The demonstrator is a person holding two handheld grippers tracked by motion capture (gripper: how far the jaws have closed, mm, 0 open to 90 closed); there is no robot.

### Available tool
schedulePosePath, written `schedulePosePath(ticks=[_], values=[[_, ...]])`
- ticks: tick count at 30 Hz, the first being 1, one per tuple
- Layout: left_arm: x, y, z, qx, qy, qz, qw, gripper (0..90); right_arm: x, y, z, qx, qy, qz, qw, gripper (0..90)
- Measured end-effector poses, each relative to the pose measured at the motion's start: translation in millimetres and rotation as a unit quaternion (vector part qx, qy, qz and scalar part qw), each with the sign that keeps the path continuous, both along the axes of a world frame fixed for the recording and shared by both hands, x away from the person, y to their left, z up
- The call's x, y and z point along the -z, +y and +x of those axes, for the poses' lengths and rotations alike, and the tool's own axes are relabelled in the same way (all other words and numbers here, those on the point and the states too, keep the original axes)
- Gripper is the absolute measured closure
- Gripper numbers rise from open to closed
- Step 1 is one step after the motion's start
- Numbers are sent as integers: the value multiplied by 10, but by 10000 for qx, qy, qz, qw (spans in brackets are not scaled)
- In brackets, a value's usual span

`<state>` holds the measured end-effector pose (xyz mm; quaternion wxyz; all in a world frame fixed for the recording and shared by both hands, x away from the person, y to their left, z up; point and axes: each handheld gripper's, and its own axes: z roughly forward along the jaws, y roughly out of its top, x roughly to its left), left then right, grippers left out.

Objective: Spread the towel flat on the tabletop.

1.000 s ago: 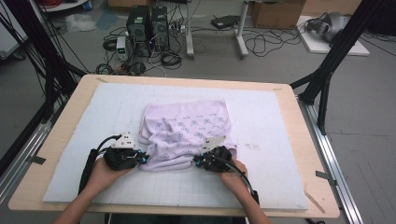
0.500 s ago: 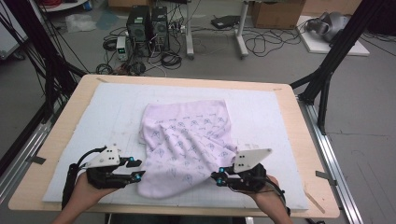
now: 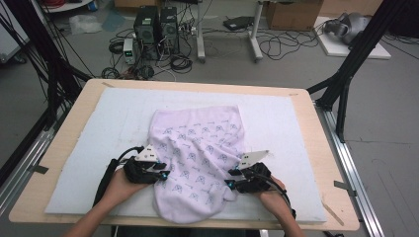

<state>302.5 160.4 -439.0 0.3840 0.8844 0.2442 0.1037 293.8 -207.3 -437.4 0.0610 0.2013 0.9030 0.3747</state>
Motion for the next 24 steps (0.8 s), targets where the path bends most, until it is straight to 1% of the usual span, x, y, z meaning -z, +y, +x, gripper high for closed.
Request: schedulePosePath(ticks=[1, 2, 3, 4, 5, 6, 8, 9, 12, 14, 16, 17, 18, 19, 20, 21, 22, 24], values=[[-3, 3, -14, 63, 25, -16, 10000, 748, 24, 12, 9, -17, 64, 22, 10000, 644], [-8, 5, -30, 75, 20, -12, 10000, 824, 35, 17, 18, -74, 127, 126, 9998, 720], [-18, 15, -50, 92, 10, 29, 10000, 848, 34, 21, 19, -133, 168, 137, 9997, 779], [-26, 33, -72, 99, 34, 17, 9999, 863, 28, 28, 8, -223, 210, 136, 9994, 825], [-39, 69, -105, 132, 61, 4, 9999, 869, 23, 36, -6, -258, 181, 117, 9994, 845], [-45, 94, -137, 131, 81, -17, 9999, 870, 11, 41, -29, -287, 137, 87, 9995, 854], [-75, 169, -245, 144, 63, -70, 9999, 872, -5, 31, -53, -347, 186, 159, 9991, 861], [-89, 203, -309, 156, 54, -117, 9998, 873, -15, 25, -75, -374, 198, 203, 9989, 862], [-160, 295, -525, 286, 11, -167, 9994, 874, -56, 24, -191, -541, 215, 197, 9981, 865], [-210, 337, -672, 424, -23, -267, 9987, 873, -103, 13, -288, -785, 257, 291, 9962, 867], [-251, 360, -773, 505, -90, -335, 9981, 857, -193, -23, -400, -836, 135, 508, 9951, 859], [-265, 362, -789, 477, -157, -349, 9981, 696, -273, -85, -443, -728, 19, 731, 9947, 734], [-274, 359, -777, 419, -204, -327, 9984, 696, -273, -85, -443, -728, 19, 731, 9947, 734], [-272, 355, -742, 379, -229, -325, 9985, 640, -287, -112, -422, -602, -17, 683, 9958, 727], [-262, 347, -689, 291, -235, -319, 9988, 592, -281, -126, -395, -564, 47, 599, 9966, 688], [-244, 337, -626, 195, -213, -267, 9992, 552, -259, -124, -372, -477, 29, 496, 9976, 640], [-215, 326, -557, 143, -161, -218, 9995, 531, -225, -111, -345, -412, 18, 367, 9985, 624], [-137, 294, -435, 85, -63, -147, 9998, 529, -133, -63, -303, -393, 66, 199, 9990, 602]])
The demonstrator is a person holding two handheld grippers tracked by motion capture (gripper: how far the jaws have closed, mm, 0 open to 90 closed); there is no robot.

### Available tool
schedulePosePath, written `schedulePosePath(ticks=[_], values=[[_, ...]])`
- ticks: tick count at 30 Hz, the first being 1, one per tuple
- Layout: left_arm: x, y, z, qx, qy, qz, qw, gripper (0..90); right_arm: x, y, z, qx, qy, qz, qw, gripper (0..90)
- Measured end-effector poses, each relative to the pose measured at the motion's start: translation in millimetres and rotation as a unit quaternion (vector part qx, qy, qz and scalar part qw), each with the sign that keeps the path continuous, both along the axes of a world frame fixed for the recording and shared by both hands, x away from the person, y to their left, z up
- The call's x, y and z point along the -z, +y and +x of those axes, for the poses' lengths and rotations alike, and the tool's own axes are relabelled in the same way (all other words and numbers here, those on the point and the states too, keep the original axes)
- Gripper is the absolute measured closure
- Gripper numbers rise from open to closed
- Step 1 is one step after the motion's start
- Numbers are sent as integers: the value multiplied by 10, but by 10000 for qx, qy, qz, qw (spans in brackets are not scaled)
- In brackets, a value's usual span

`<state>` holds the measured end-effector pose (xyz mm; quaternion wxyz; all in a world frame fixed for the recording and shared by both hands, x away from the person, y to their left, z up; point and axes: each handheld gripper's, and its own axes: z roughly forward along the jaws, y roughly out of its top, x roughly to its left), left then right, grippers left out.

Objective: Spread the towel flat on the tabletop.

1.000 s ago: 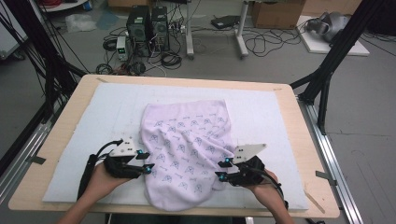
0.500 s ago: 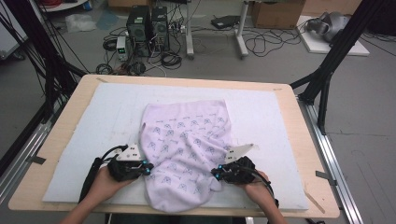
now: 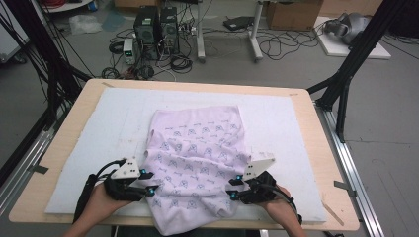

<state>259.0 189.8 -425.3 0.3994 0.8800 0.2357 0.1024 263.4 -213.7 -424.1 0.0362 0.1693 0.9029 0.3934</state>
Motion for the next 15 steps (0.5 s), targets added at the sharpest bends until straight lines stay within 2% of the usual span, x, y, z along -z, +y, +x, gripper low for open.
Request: schedulePosePath(ticks=[1, 2, 3, 5, 6, 7, 9, 12, 14, 15], values=[[55, -25, 55, 18, 123, 29, 9999, 538, 47, 21, 23, 8, 19, -51, 10000, 603], [85, -39, 81, 65, 195, 58, 9998, 589, 106, 48, 53, -7, 72, -133, 9999, 622], [118, -57, 98, 180, 260, -1, 9995, 672, 141, 66, 64, 7, 113, -178, 9998, 660], [103, -72, 92, 245, 230, -29, 9994, 822, 174, 80, 84, 7, 108, -118, 9999, 814], [88, -77, 90, 241, 230, -14, 9994, 839, 155, 84, 107, -33, 203, -171, 9996, 872], [67, -73, 92, 216, 191, -37, 9996, 846, 144, 94, 124, -60, 190, -219, 9996, 876], [-5, -38, 118, 38, 110, -148, 9998, 849, 72, 117, 166, -54, 28, -334, 9994, 880], [-128, 1, 192, -287, -74, -355, 9989, 848, -151, 94, 324, 191, -290, -293, 9990, 881], [-228, 6, 286, -544, -245, -435, 9973, 848, -299, 71, 473, 384, -455, -300, 9978, 881], [-276, -6, 355, -739, -347, -481, 9955, 846, -345, 62, 540, 480, -488, -293, 9972, 881]])
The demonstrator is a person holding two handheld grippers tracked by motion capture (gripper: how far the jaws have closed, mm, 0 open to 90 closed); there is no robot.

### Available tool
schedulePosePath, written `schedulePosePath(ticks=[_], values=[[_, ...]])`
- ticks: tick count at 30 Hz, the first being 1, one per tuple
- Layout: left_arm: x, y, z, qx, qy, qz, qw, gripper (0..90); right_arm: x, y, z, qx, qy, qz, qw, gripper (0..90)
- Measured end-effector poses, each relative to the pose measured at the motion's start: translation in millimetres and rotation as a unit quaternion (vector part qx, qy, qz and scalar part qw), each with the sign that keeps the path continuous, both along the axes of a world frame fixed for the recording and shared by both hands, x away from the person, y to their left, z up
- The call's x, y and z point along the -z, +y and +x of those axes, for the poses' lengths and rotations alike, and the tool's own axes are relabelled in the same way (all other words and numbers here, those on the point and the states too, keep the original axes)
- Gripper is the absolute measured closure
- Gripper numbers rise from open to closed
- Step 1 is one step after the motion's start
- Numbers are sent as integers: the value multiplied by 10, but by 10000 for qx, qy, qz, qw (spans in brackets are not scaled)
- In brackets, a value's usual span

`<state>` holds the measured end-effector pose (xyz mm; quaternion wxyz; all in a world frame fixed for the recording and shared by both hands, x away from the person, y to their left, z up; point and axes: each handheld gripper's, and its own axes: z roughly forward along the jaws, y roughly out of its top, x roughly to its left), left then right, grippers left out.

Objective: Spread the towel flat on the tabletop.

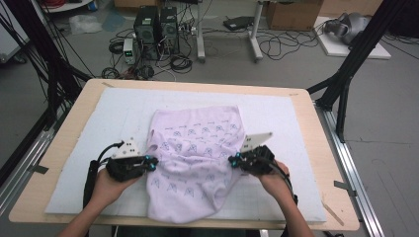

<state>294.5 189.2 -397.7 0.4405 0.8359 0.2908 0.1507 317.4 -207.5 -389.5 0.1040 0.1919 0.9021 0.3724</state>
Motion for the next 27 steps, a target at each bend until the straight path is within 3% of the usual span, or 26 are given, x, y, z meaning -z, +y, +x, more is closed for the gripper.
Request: schedulePosePath(ticks=[3, 5, 8, 10, 14, 16, 20, 22, 24, 27], values=[[-22, -62, 213, -394, -82, 36, 9992, 846, -108, -24, 312, 433, -89, 56, 9990, 880], [56, -119, 394, -569, 81, 89, 9983, 845, -67, -9, 499, 675, -43, 2, 9977, 880], [212, -168, 554, -568, 449, 180, 9972, 801, 120, 21, 683, 880, 269, -126, 9957, 861], [208, -144, 549, -500, 506, 116, 9974, 710, 191, 17, 708, 957, 341, -142, 9947, 796], [97, -55, 437, -370, 349, 91, 9987, 603, 53, -53, 547, 944, 75, 239, 9952, 715], [45, 3, 368, -367, 174, 120, 9991, 596, -48, -62, 431, 869, -141, 353, 9955, 690], [-15, 176, 233, -424, 32, 65, 9991, 603, -171, -11, 131, 561, -441, 431, 9965, 660], [24, 222, 178, -289, 61, 48, 9996, 725, -148, 49, 1, 374, -417, 420, 9975, 658], [103, 214, 133, -82, 233, 40, 9997, 808, -65, 116, -105, 133, -380, 374, 9985, 656], [233, 135, 84, 173, 383, 96, 9991, 813, 121, 232, -229, -152, -279, 181, 9993, 645]])
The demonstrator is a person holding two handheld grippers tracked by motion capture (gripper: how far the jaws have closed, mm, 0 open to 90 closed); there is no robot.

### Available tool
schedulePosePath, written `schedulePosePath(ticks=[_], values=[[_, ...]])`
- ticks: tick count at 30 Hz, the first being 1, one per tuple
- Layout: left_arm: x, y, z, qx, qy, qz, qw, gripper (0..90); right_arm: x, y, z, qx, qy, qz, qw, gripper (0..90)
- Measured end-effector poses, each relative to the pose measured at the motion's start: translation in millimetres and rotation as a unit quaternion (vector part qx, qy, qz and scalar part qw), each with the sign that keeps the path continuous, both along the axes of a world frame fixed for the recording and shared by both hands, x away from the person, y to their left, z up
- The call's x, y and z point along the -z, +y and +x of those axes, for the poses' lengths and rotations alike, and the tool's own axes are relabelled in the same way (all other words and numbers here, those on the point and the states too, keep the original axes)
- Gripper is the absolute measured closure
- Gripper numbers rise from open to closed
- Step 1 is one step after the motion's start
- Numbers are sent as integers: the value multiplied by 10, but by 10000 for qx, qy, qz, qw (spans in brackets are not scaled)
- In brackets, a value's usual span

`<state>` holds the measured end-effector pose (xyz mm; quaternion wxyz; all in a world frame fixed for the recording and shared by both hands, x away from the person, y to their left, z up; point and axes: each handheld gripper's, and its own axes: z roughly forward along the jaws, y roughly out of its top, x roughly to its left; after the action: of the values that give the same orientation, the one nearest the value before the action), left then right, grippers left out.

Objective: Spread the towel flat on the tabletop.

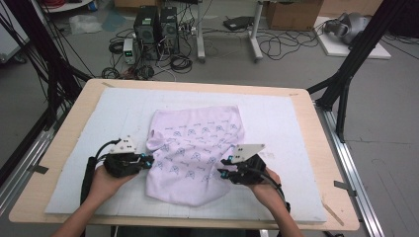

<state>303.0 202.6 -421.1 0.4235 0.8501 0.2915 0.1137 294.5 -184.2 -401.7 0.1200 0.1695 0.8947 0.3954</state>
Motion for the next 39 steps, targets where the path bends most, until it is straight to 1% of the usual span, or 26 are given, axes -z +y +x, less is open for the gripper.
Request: schedulePosePath(ticks=[2, 3, 4, 5, 7, 8, 9, 10, 12, 14, 15, 17, 18, 21, 25, 26, 27, 28, 29, 30, 31, 34, 36, 37, 38, 39], values=[[73, -75, -16, 127, 86, 55, 9999, 749, 91, 47, -29, -95, 54, -64, 9999, 634], [112, -130, -14, 143, 148, 108, 9997, 701, 137, 71, -42, -120, 98, -133, 9998, 628], [132, -161, -10, 161, 180, 116, 9996, 682, 189, 98, -47, -158, 120, -237, 9995, 627], [155, -201, -1, 196, 149, 177, 9995, 689, 217, 112, -47, -167, 171, -279, 9993, 627], [175, -257, 21, 278, 161, 135, 9994, 770, 276, 140, -37, -173, 197, -406, 9988, 644], [175, -286, 26, 264, 139, 145, 9994, 815, 312, 151, -30, -161, 237, -458, 9985, 682], [172, -311, 32, 260, 134, 140, 9995, 835, 340, 158, -25, -128, 264, -513, 9983, 721], [167, -324, 38, 281, 140, 140, 9994, 845, 360, 151, -19, -173, 336, -422, 9984, 784], [158, -345, 43, 311, 176, 102, 9993, 846, 353, 129, -20, -167, 390, -405, 9983, 843], [136, -329, 38, 341, 166, 61, 9993, 837, 333, 90, -19, -191, 425, -371, 9982, 851], [115, -305, 25, 346, 183, 14, 9992, 821, 317, 51, -28, -144, 445, -330, 9984, 852], [83, -268, 5, 347, 172, -22, 9992, 744, 265, -66, -61, -104, 437, -224, 9987, 851], [61, -245, -15, 355, 162, -72, 9992, 730, 235, -138, -91, -52, 407, -200, 9990, 852], [0, -161, -63, 332, 97, -114, 9993, 676, 162, -383, -190, 113, 354, -149, 9992, 852], [-26, -62, -115, 297, 24, -90, 9995, 691, 126, -707, -282, 457, 384, -162, 9981, 852], [-17, -53, -121, 296, 26, -72, 9995, 699, 128, -761, -289, 513, 380, -208, 9977, 850], [2, -57, -129, 329, 68, -71, 9994, 719, 132, -796, -295, 560, 409, -174, 9974, 835], [9, -64, -130, 366, 64, -31, 9993, 741, 127, -808, -304, 572, 428, -131, 9974, 799], [26, -88, -135, 436, 73, -35, 9990, 743, 115, -795, -316, 586, 401, -114, 9974, 765], [34, -109, -140, 479, 90, -52, 9988, 771, 90, -761, -332, 575, 272, -76, 9979, 740], [43, -145, -140, 569, 96, -23, 9983, 778, 77, -736, -337, 534, 215, -28, 9983, 726], [63, -228, -116, 655, 82, 55, 9978, 776, 46, -597, -349, 400, 61, -22, 9992, 686], [96, -284, -73, 642, 124, 91, 9978, 734, 55, -533, -339, 324, 34, -31, 9995, 673], [131, -327, -46, 641, 199, 147, 9976, 696, 67, -503, -329, 312, -1, -22, 9995, 660], [154, -354, -33, 681, 217, 224, 9972, 671, 82, -477, -316, 284, -5, -46, 9996, 655], [189, -390, -26, 708, 239, 245, 9969, 663, 94, -462, -310, 272, 14, -17, 9996, 647]])
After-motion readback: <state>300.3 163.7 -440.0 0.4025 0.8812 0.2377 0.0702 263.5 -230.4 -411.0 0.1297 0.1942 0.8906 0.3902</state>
